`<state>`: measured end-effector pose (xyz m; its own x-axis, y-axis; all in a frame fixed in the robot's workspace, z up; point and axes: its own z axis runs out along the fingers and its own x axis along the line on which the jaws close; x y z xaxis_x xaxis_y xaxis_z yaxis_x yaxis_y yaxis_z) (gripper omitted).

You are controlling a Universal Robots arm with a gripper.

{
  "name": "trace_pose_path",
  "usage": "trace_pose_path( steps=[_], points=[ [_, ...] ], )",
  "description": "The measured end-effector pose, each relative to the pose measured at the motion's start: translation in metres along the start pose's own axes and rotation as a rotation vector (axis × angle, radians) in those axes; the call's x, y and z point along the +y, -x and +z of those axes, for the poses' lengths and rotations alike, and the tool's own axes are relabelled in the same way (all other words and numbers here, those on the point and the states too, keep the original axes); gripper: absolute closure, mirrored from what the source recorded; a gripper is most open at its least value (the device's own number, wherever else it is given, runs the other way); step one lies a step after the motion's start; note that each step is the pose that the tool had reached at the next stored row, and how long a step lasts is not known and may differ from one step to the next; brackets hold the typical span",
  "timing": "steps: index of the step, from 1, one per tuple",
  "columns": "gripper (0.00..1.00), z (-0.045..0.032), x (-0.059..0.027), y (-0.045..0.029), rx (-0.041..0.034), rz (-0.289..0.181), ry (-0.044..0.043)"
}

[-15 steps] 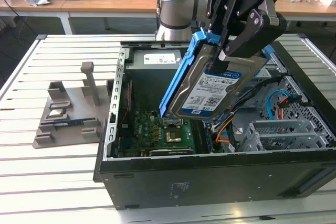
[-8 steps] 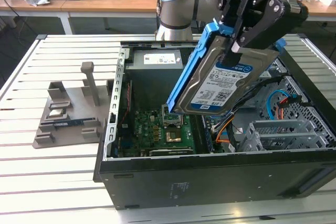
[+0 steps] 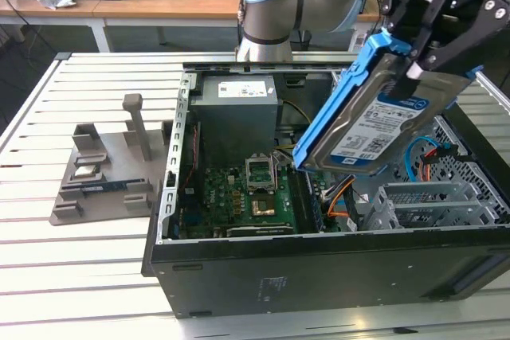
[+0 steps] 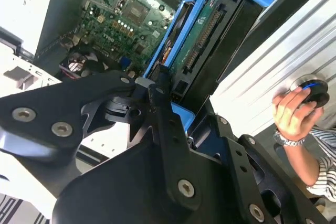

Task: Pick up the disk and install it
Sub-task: 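Pick up the disk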

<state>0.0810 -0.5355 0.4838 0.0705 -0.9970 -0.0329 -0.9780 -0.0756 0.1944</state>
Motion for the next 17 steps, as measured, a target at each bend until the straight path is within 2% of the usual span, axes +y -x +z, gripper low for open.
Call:
trace_pose_path(
  steps=[3, 9, 12, 17],
  points=[
    [0.63, -0.0021, -0.0148, -0.0021, -0.0007, 0.000, 0.0088],
    [0.63, -0.0034, -0.0291, -0.0097, -0.0022, 0.006, 0.0136],
    [0.63, -0.0051, -0.0481, -0.0132, -0.0024, 0.006, 0.0166],
    [0.63, -0.0079, -0.0736, -0.0164, -0.0026, 0.006, 0.0208]
  ],
)
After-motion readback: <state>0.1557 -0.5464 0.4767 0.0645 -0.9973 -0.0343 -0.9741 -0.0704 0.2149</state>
